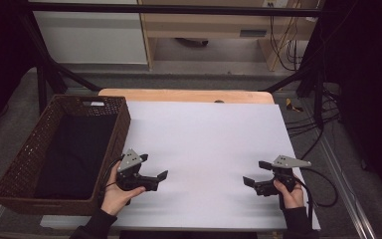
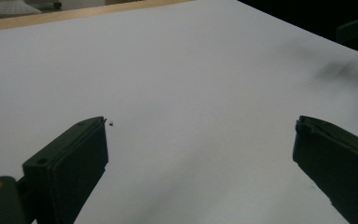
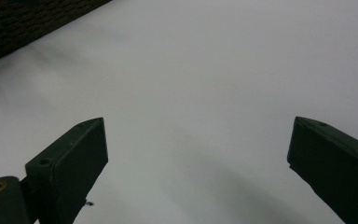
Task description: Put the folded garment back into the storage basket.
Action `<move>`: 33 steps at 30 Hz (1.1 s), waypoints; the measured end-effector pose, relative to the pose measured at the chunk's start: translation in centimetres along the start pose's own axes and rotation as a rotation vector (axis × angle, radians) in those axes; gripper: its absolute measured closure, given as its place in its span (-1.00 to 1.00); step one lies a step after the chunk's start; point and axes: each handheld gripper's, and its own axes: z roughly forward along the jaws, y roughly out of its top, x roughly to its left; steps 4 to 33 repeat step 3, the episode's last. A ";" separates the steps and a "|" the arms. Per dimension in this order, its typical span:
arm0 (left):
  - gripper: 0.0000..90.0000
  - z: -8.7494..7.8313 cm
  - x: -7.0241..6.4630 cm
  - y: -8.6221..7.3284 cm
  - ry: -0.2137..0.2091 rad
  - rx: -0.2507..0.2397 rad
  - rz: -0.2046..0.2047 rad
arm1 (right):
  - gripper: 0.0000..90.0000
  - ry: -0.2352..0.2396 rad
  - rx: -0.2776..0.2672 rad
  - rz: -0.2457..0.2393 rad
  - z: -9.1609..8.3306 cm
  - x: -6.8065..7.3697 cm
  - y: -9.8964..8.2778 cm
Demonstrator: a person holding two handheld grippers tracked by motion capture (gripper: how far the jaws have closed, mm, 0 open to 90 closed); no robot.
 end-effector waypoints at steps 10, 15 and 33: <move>-0.93 0.1 0.0 -0.1 0.003 0.002 0.003 | -0.89 0.001 -0.003 -0.003 -0.1 0.1 0.0; -0.93 0.1 0.0 -0.1 0.003 0.002 0.003 | -0.89 0.001 -0.003 -0.003 -0.1 0.1 0.0; -0.93 0.1 0.0 -0.1 0.003 0.002 0.003 | -0.89 0.001 -0.003 -0.003 -0.1 0.1 0.0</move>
